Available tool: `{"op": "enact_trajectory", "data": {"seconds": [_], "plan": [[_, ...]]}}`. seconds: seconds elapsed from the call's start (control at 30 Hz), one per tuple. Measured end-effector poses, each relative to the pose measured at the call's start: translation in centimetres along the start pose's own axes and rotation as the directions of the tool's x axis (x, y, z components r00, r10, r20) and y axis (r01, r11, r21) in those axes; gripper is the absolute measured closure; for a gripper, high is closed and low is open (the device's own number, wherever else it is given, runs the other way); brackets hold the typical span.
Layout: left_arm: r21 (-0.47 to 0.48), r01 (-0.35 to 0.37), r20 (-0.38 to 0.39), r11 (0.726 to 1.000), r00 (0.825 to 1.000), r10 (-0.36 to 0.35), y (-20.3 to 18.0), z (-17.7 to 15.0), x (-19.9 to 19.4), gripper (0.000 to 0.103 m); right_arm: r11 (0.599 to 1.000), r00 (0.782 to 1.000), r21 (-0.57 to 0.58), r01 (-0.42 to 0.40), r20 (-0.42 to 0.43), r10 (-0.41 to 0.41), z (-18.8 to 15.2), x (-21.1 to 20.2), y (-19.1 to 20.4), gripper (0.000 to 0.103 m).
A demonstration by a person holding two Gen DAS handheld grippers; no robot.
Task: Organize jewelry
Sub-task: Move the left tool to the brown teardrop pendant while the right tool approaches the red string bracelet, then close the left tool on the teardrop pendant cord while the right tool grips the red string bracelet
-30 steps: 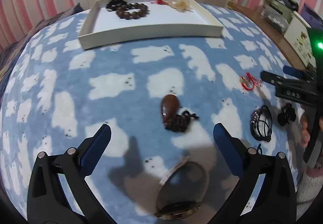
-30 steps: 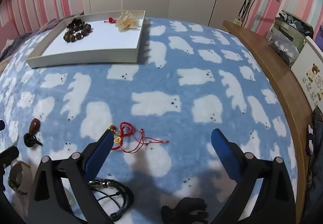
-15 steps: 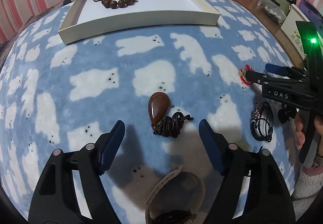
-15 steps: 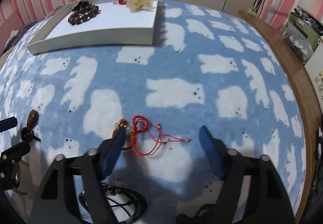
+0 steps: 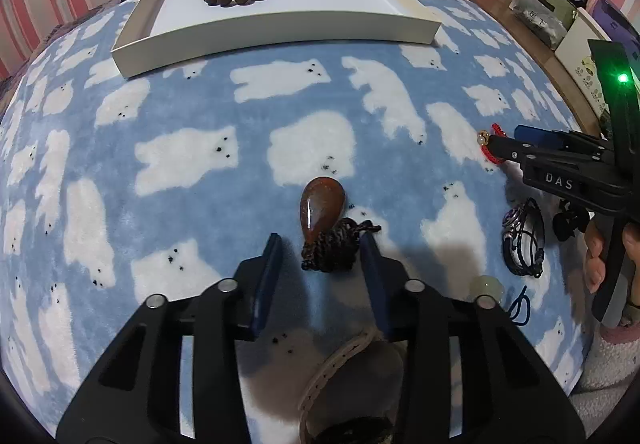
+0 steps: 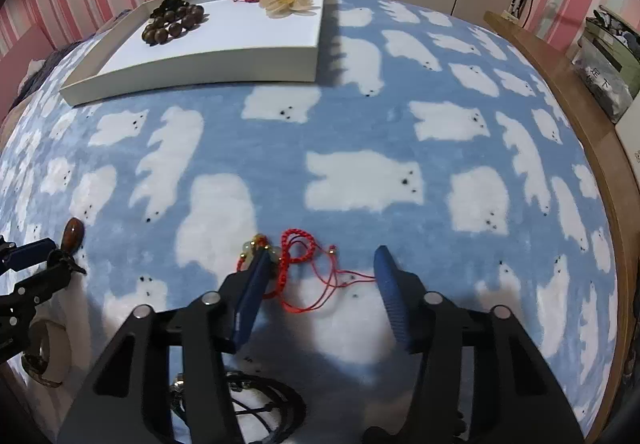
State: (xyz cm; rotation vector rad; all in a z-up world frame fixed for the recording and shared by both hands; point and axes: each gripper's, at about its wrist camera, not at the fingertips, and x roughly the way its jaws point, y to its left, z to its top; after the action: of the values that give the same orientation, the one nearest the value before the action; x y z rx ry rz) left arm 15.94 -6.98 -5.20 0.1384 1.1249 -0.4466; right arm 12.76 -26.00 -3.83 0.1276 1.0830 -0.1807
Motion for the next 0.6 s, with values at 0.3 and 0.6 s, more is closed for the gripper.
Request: {"op": "enact_trajectory", "data": {"seconds": [0.3, 0.6], "plan": [[-0.003, 0.005, 0.011, 1.0, 1.0, -0.005, 0.4, -0.1, -0.4, 0.075, 0.999, 0.999, 0.004, -0.049, -0.021, 0.049, 0.0, 0.2, 0.3, 0.066], [-0.008, -0.003, 0.056, 1.0, 0.998, 0.003, 0.8, 0.3, -1.3, 0.077, 0.995, 0.995, -0.013, -0.096, 0.003, 0.096, 0.0, -0.1, 0.9, 0.097]]}}
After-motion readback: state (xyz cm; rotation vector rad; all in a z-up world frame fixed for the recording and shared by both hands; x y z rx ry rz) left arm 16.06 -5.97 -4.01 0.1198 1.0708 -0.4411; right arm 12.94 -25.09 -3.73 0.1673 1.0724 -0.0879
